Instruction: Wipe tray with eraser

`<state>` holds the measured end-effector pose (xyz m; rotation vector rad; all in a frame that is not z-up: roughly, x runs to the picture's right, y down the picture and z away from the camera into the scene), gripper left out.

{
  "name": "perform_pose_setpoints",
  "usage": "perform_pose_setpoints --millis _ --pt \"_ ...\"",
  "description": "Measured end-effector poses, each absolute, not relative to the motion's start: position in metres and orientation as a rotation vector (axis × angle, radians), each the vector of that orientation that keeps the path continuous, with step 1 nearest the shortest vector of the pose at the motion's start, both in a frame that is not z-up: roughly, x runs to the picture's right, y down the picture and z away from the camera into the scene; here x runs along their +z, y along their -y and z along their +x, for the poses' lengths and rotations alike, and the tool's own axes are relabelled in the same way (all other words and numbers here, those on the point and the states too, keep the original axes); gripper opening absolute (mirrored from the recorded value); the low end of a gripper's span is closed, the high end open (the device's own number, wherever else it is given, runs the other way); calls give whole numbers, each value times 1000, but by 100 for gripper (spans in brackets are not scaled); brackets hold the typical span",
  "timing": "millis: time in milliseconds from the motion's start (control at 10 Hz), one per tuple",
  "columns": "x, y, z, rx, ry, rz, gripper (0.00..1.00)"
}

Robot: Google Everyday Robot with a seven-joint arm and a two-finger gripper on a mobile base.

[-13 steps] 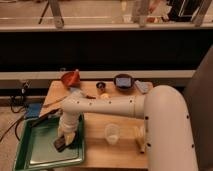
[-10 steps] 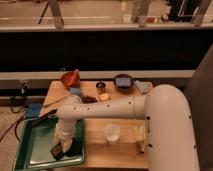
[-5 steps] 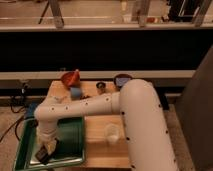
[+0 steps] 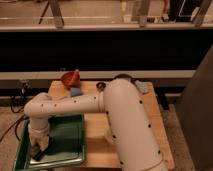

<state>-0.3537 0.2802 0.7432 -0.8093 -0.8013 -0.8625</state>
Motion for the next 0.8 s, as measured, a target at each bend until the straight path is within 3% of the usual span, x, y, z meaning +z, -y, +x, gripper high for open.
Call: perform_pose_setpoints --millis 800 --pt "789 -238 -273 -620 742 -809 0"
